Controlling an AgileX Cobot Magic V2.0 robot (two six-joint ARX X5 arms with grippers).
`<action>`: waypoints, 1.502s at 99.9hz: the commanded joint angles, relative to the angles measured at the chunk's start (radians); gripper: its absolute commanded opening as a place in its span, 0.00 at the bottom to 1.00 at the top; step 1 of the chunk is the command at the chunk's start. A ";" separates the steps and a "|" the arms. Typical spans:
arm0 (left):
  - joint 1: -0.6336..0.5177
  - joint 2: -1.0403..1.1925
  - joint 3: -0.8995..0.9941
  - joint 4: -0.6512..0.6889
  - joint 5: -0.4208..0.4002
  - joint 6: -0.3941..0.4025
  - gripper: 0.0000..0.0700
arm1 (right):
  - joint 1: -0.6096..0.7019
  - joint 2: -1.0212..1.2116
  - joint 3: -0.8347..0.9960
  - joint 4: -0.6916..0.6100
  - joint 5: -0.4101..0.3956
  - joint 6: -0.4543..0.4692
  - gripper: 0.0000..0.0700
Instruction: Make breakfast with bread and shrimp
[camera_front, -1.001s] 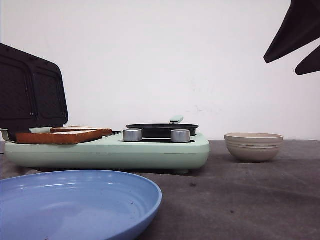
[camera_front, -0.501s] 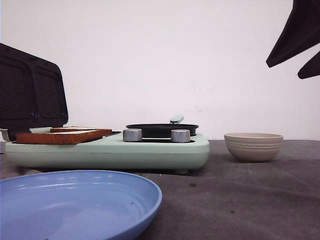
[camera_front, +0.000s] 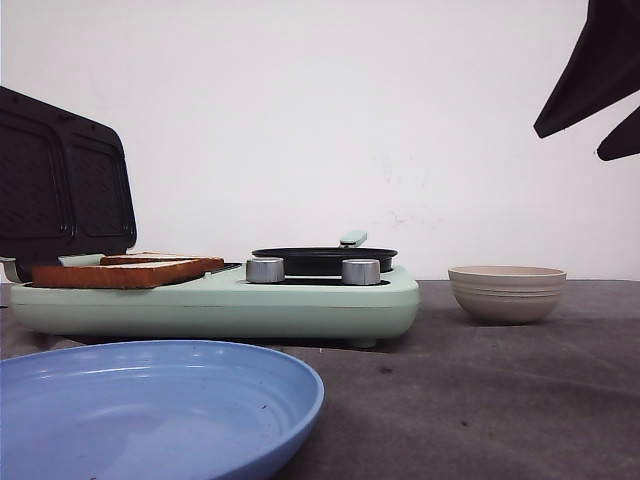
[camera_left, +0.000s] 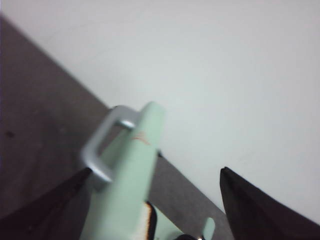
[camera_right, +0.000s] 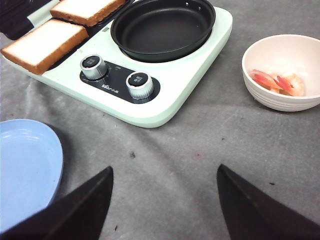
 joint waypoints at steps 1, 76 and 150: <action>0.004 0.028 0.014 0.025 0.011 -0.014 0.62 | 0.005 0.003 0.003 0.006 0.002 -0.011 0.57; 0.003 0.338 0.014 0.241 0.107 -0.090 0.62 | 0.005 0.004 0.003 0.014 0.003 -0.012 0.57; -0.013 0.435 0.014 0.345 0.137 -0.110 0.48 | 0.005 0.004 0.003 0.015 0.007 -0.018 0.57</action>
